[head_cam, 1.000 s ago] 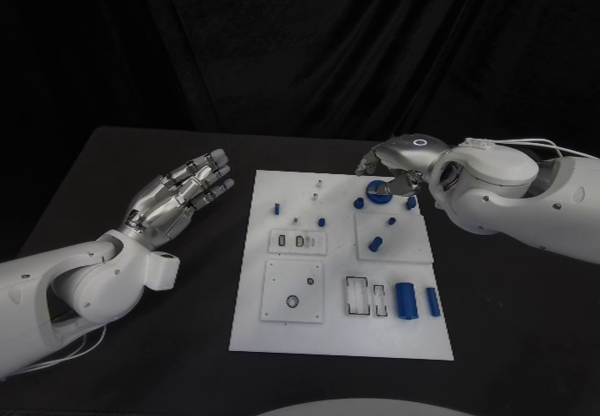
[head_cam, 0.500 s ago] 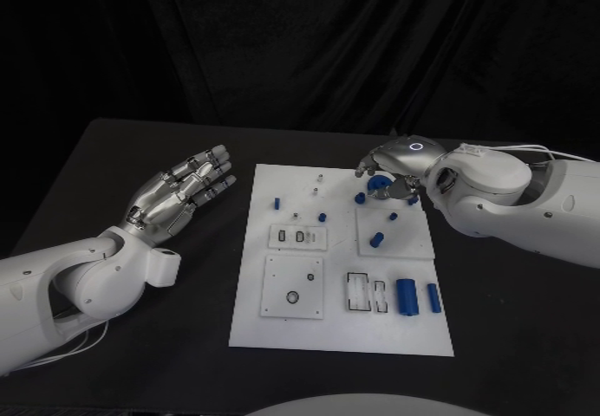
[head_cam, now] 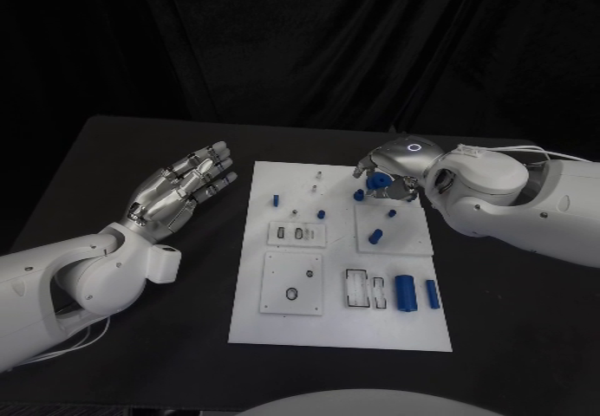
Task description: Assemble the parts on the task board
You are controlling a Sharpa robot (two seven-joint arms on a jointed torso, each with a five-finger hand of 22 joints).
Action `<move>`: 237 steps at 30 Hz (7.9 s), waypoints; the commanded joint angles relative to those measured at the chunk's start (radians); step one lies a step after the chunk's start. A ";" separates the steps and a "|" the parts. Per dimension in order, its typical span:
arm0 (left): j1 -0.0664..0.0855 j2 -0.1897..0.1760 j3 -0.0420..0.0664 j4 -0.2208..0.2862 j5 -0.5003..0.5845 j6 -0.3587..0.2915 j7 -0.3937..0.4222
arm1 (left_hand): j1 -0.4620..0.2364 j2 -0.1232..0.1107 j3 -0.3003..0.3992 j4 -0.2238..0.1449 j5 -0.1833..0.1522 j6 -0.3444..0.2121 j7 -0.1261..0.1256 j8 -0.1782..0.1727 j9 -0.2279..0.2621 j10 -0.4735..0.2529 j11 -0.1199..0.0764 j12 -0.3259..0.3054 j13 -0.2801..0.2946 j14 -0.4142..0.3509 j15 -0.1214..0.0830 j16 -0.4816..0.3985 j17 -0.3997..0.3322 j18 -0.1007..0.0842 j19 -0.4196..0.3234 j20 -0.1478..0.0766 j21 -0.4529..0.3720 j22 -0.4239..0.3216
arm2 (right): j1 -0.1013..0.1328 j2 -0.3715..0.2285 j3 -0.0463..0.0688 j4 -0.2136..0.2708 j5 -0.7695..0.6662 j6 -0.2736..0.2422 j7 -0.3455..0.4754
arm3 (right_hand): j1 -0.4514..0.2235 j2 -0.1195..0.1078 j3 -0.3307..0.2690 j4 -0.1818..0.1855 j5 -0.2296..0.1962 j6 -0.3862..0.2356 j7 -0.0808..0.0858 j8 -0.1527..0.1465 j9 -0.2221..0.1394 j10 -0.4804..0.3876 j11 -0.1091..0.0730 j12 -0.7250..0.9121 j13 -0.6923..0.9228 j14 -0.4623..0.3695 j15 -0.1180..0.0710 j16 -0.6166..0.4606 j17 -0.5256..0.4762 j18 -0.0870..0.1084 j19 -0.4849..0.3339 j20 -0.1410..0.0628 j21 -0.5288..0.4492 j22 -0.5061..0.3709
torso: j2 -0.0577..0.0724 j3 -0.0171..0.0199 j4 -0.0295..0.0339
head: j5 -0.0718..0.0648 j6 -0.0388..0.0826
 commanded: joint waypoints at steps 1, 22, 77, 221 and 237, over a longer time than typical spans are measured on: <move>0.003 0.001 0.001 0.001 -0.002 0.021 0.099 | 0.011 0.003 0.005 0.001 0.003 -0.008 0.001 -0.003 -0.001 -0.002 0.004 0.000 -0.001 0.000 0.007 0.003 0.000 0.019 0.000 0.004 0.006 0.001 | -0.007 0.006 0.001 -0.011 -0.013 -0.029 0.018 | -0.001 -0.010 0.009 0.004 0.003 0.010 0.002 -0.007 0.002 0.011 0.000 -0.007 -0.002 0.007 0.000 0.005 0.003 -0.018 0.024 0.002 0.007 0.165 | -0.001 0.0003 -0.0041 | 0.004 -0.002; 0.002 0.005 0.000 -0.010 -0.002 0.031 0.093 | 0.011 0.004 0.009 -0.001 0.003 -0.009 0.003 -0.004 -0.001 -0.002 0.007 0.001 -0.001 0.001 0.009 0.003 0.000 0.019 0.000 0.006 0.007 0.001 | -0.042 0.047 0.001 -0.060 -0.013 -0.052 0.040 | -0.002 -0.036 0.084 0.040 0.027 0.075 0.010 -0.042 0.019 0.138 -0.004 -0.078 -0.009 0.036 -0.004 0.023 0.059 -0.028 0.055 -0.002 0.026 0.203 | -0.003 0.0006 -0.0024 | -0.002 -0.007; 0.002 0.023 -0.005 -0.035 -0.002 0.042 0.067 | 0.013 0.009 0.032 -0.010 0.004 -0.006 0.010 -0.003 0.000 -0.002 0.015 0.005 -0.001 0.002 0.016 0.005 0.000 0.019 0.001 0.012 0.007 0.001 | 0.005 0.267 0.001 -0.248 0.170 -0.179 0.155 | 0.045 -0.036 0.190 0.003 0.007 0.296 0.061 0.050 0.278 0.437 -0.048 -0.310 -0.009 0.076 -0.041 0.024 0.117 -0.038 0.085 -0.042 0.041 0.238 | -0.005 -0.0019 -0.0040 | 0.027 -0.009; 0.000 0.054 -0.005 -0.091 -0.002 0.072 0.042 | 0.008 0.010 0.065 -0.019 0.005 -0.012 0.011 -0.007 0.000 -0.013 0.010 -0.001 -0.002 -0.005 0.022 0.002 -0.003 0.019 0.000 0.015 0.006 0.000 | -0.034 0.016 0.000 -0.174 0.080 -0.033 -0.002 | -0.077 -0.025 0.031 0.092 -0.126 0.204 0.069 -0.185 0.078 0.872 -0.072 0.970 1.492 0.179 -0.028 0.208 0.518 -0.029 0.063 -0.025 0.005 0.233 | -0.004 -0.0007 0.0018 | -0.016 -0.035; 0.000 0.056 -0.005 -0.099 -0.002 0.077 0.035 | 0.007 0.010 0.068 -0.020 0.005 -0.015 0.012 -0.008 -0.001 -0.014 0.010 -0.001 -0.002 -0.006 0.023 0.002 -0.004 0.019 -0.001 0.016 0.005 0.000 | -0.057 0.040 0.000 -0.200 0.080 0.002 0.002 | -0.063 -0.023 0.032 0.075 -0.089 0.242 0.065 -0.166 0.095 0.872 -0.076 0.970 1.492 0.179 -0.033 0.208 0.518 -0.028 0.062 -0.030 0.003 0.233 | -0.004 0.0006 0.0002 | -0.012 -0.041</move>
